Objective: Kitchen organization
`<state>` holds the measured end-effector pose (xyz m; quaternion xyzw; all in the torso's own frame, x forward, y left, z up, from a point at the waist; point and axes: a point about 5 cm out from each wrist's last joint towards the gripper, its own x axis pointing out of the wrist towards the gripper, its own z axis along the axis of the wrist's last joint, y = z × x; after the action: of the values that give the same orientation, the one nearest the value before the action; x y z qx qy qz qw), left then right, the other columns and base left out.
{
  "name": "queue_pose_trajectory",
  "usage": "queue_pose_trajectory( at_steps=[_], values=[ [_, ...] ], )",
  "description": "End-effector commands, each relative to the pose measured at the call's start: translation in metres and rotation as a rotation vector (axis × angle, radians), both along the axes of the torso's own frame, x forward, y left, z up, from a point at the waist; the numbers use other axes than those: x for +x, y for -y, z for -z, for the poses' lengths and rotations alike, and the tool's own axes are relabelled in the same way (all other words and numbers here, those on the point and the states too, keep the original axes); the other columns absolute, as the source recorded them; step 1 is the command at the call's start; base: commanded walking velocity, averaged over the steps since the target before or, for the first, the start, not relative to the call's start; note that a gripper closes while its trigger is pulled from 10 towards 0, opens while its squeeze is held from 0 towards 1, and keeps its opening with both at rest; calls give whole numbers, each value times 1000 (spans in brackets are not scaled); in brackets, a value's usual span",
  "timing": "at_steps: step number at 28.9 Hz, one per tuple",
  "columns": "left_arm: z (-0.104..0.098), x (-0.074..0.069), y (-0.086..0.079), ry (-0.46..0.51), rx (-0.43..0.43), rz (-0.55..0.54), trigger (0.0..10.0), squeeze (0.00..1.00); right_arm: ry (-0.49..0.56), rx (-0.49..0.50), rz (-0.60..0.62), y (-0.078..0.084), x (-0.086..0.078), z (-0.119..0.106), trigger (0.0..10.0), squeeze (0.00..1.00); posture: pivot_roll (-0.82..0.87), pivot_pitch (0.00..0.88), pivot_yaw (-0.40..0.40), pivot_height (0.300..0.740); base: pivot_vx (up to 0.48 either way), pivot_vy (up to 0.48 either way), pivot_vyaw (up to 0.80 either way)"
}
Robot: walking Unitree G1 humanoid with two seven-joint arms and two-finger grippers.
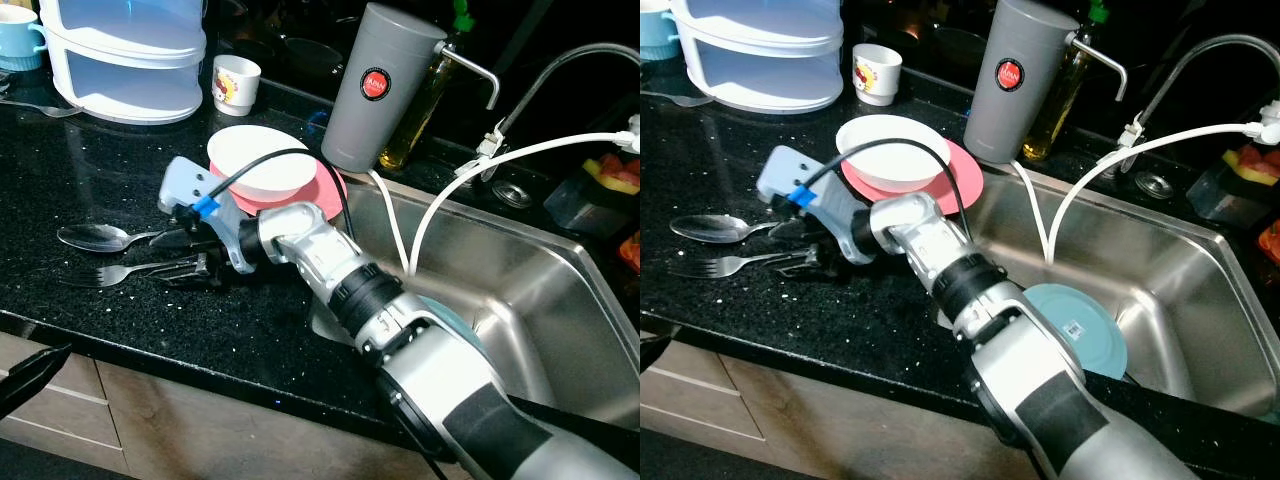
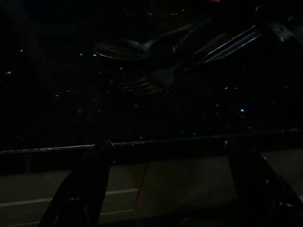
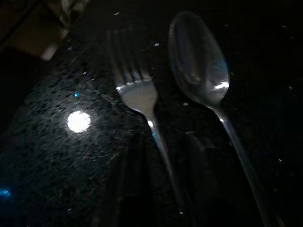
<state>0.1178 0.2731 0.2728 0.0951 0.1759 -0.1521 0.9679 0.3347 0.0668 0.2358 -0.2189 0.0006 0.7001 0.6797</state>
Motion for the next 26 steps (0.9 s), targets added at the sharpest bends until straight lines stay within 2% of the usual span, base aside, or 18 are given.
queue_pose_trajectory(
  at_steps=[1,15,17,19,20,22,24,25,26],
  values=[
    [-1,2,6,-8,11,41,10000,0,-95,-184,89,22,9,39,0,0,292,13,-236,740,0,0,0],
    [-2,7,8,16,3,53,10000,0,-126,-262,80,32,12,45,0,0,292,1,-234,740,0,0,0],
    [-1,9,9,21,3,52,10000,0,-182,-197,75,31,12,39,0,0,293,0,-236,740,0,0,0],
    [-2,10,11,40,0,56,10000,0,-278,-62,49,29,12,24,0,0,293,0,-236,740,0,0,0],
    [-2,10,11,40,0,56,10000,0,-278,-62,49,29,12,24,0,0,293,0,-236,740,0,0,0],
    [-3,13,12,64,-1,54,10000,0,-371,77,11,31,14,6,0,0,291,0,-234,740,0,0,0],
    [-3,13,12,66,-2,54,10000,0,-384,87,10,32,14,5,0,0,291,0,-234,740,0,0,0],
    [-5,15,14,95,-8,65,10000,0,-408,142,-9,35,15,-4,0,0,289,0,-232,740,0,0,0],
    [-5,15,14,95,-8,65,10000,0,-408,142,-9,35,15,-4,0,0,289,0,-232,740,0,0,0]
  ],
)
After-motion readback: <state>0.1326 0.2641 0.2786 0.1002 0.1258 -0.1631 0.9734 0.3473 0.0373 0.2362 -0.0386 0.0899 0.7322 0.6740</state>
